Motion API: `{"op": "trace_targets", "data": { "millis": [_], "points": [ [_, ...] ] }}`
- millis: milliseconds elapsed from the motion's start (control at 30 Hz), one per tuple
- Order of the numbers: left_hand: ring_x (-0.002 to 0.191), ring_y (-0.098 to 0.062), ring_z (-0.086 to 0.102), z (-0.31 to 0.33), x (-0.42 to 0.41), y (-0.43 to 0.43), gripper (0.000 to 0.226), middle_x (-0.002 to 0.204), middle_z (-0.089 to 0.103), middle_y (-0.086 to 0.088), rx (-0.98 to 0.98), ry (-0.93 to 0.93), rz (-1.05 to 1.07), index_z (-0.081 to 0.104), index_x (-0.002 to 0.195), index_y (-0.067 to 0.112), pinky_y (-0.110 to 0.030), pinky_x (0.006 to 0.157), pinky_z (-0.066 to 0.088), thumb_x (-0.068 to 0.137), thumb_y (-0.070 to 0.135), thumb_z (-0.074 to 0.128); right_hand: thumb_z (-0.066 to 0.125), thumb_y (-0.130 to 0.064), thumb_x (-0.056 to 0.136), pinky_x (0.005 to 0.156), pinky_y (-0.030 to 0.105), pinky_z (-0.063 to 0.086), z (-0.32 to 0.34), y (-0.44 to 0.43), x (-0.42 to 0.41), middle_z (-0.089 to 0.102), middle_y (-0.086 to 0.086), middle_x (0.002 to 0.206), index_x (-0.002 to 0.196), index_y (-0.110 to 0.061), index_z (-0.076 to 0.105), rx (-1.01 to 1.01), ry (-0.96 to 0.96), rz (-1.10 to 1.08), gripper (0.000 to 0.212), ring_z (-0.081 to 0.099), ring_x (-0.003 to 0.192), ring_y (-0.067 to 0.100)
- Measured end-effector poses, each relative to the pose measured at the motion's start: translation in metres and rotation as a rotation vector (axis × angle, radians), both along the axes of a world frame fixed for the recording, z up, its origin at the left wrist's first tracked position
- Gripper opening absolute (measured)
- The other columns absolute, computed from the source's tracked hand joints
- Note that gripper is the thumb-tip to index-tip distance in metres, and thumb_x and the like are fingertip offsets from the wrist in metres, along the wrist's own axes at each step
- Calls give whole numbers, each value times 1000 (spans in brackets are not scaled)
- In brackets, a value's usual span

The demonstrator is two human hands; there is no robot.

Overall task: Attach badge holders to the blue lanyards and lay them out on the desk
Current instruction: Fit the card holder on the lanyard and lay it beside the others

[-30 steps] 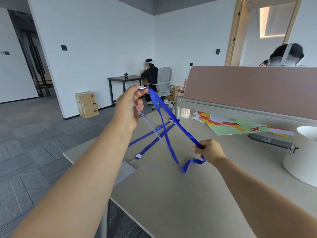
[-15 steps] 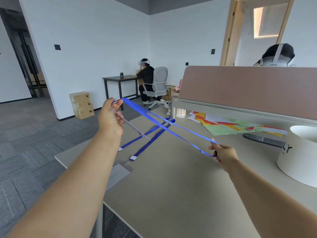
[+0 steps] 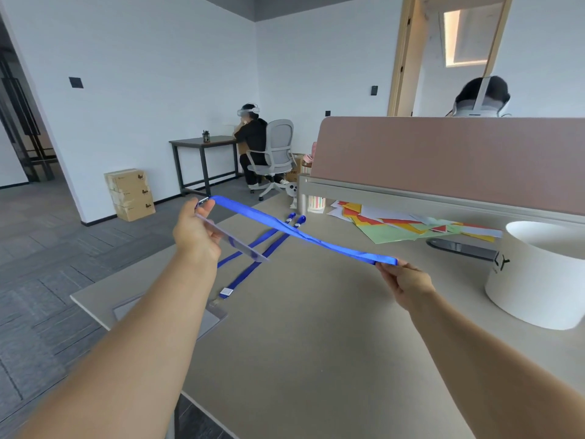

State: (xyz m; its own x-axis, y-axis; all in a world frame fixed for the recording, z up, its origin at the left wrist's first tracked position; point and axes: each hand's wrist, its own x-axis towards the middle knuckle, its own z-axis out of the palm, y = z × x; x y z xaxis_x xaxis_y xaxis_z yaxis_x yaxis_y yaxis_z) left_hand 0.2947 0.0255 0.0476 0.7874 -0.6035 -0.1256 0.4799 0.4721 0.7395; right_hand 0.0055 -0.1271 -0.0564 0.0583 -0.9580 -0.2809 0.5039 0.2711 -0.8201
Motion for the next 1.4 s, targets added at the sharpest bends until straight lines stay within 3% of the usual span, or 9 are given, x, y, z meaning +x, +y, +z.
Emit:
{"op": "trace_targets", "data": {
  "millis": [233, 433, 567, 700, 833, 933, 1033, 1200, 1400],
  "points": [
    [33, -3, 33, -11, 1, -6, 33, 80, 65, 7, -38, 30, -23, 40, 56, 22, -15, 48, 32, 87, 27, 50, 49, -11, 92, 30, 9, 37, -1, -6, -6, 55, 4, 36, 85, -7, 57, 95, 192, -23, 11, 47, 24, 5],
    [29, -2, 38, -19, 3, -4, 37, 56, 67, 10, 9, -8, -185, 47, 49, 23, -14, 40, 33, 85, 26, 53, 47, -7, 91, 30, 10, 38, -1, -10, -12, 60, 3, 36, 74, -6, 55, 147, 108, 9, 19, 54, 28, 6],
    [27, -1, 36, -16, -4, -4, 31, 55, 69, 8, 234, -221, -366, 44, 57, 20, -13, 37, 32, 87, 22, 54, 51, -4, 91, 30, 12, 42, 3, -15, -8, 61, 4, 38, 100, 1, 59, 158, 162, 54, 13, 55, 29, 6],
    [28, 0, 36, -10, -20, -11, 17, 57, 71, 7, 389, -416, -511, 50, 73, 18, -14, 40, 34, 89, 23, 53, 50, -8, 89, 38, 18, 35, 15, -6, 12, 57, 4, 62, 126, -9, 48, -6, 450, 57, 37, 46, 43, 11],
    [48, -6, 46, -2, -43, -13, 16, 63, 65, 3, 554, -640, -556, 57, 76, 18, -23, 55, 31, 88, 27, 57, 48, -24, 95, 40, 17, 36, 42, 36, 48, 68, 3, 73, 128, -21, 49, -352, 469, 494, 34, 51, 40, 7],
    [66, -10, 48, -1, -50, -11, 15, 63, 61, 2, 560, -758, -552, 61, 75, 18, -20, 55, 35, 86, 27, 61, 40, -39, 96, 62, 23, 54, 63, 69, 71, 72, 5, 99, 135, -49, 23, -487, 402, 888, 44, 70, 74, 18],
    [55, -5, 52, -1, -48, -2, 15, 66, 56, 2, 595, -834, -535, 62, 75, 19, -15, 46, 39, 87, 27, 60, 30, -46, 96, 80, 31, 54, 72, 88, 92, 67, 5, 111, 138, -43, 25, -453, 284, 1093, 42, 66, 100, 27],
    [63, -12, 44, -5, -32, 19, 19, 76, 55, -4, 711, -890, -473, 63, 67, 17, -24, 58, 30, 83, 28, 64, 29, -45, 97, 88, 36, 48, 60, 85, 111, 46, -3, 142, 130, -26, 47, -349, 196, 1016, 42, 58, 112, 25],
    [52, -8, 47, -20, -16, 41, 26, 47, 54, 6, 854, -962, -488, 59, 62, 14, -19, 53, 32, 85, 25, 63, 39, -43, 95, 74, 32, 48, 45, 79, 131, 53, -4, 130, 108, -20, 64, -258, 158, 789, 37, 57, 103, 19]
  ]
}}
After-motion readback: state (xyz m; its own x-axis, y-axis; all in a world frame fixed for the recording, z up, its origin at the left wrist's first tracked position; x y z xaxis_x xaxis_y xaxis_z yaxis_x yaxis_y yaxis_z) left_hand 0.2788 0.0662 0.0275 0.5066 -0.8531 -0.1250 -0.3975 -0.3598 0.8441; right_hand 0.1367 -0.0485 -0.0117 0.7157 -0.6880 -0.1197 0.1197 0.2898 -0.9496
